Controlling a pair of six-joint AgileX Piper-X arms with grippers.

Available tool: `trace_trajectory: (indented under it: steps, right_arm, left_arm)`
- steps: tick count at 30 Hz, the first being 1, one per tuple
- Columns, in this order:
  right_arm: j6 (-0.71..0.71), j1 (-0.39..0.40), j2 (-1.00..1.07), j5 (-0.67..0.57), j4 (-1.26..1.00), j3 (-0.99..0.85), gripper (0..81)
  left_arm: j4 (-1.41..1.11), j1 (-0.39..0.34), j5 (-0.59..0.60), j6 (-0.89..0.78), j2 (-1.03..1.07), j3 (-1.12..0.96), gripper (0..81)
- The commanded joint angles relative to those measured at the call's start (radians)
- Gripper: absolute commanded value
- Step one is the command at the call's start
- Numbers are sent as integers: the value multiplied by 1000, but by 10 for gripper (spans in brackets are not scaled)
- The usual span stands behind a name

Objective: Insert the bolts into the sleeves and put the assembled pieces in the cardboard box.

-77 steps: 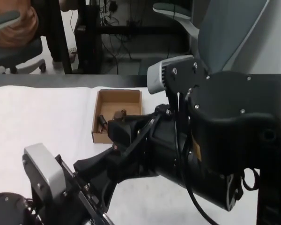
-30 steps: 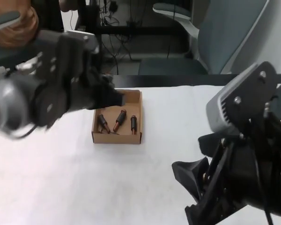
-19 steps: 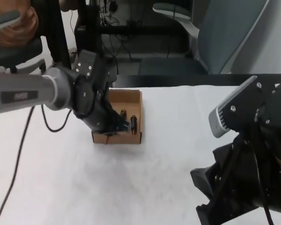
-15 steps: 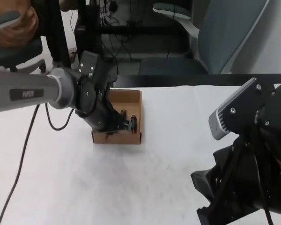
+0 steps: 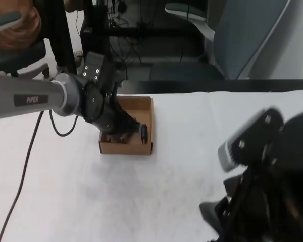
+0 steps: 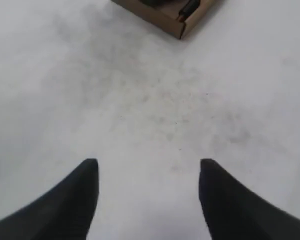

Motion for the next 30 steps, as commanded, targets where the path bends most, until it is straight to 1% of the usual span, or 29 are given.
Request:
trace_trajectory:
  steps: [1,2,3,6,8,10,11,12,13,15,16,19,20,21,22,25,27,30]
  right_arm:
    - [37,-5,-1,-7,-100,102,686]
    - [56,-5,-1,-7,-130,135,700]
    - [70,-5,-1,-7,-149,162,700]
    - [146,-5,-1,-7,-148,193,700]
    - [152,-2,-7,-7,-155,194,692]
    - [120,1,-29,3,-163,189,598]
    - [87,0,-53,5,-169,190,538]
    - [64,0,-75,5,-173,190,490]
    - [50,0,-103,15,-174,190,459]
    - [16,0,-170,38,-169,190,444]
    - [10,0,-198,64,-164,190,444]
    - [7,0,-310,190,-140,190,441]
    - [-7,0,-350,230,-132,190,424]
    - [-32,0,-388,257,-129,190,378]
    - [-62,0,-424,275,-135,195,305]
    - [-146,0,-509,300,-137,202,0]
    - [-173,0,-555,389,-137,211,0]
    - [-172,-8,-595,580,-139,238,0]
  left_arm:
    - [-61,1,-4,58,-6,-15,440]
    - [-68,1,-4,60,-6,-15,630]
    - [-70,1,-4,54,-6,-15,700]
    - [-57,1,-47,-8,-6,-15,700]
    - [1,1,-59,-29,-14,-15,700]
    - [77,1,-59,-7,-40,-15,700]
    - [101,1,-36,27,-61,-15,700]
    - [111,0,-3,60,-88,-15,599]
    - [110,0,39,77,-122,-8,487]
    - [79,0,113,75,-220,22,287]
    - [64,0,129,75,-268,40,220]
    - [-28,0,127,75,-478,137,14]
    - [-64,0,118,77,-554,176,17]
    - [-94,0,108,75,-630,215,17]
    - [-117,0,86,76,-691,251,17]
    - [-129,0,-29,92,-912,343,17]
    - [-126,0,-105,97,-1060,410,17]
    - [-115,0,-200,97,-1248,505,17]
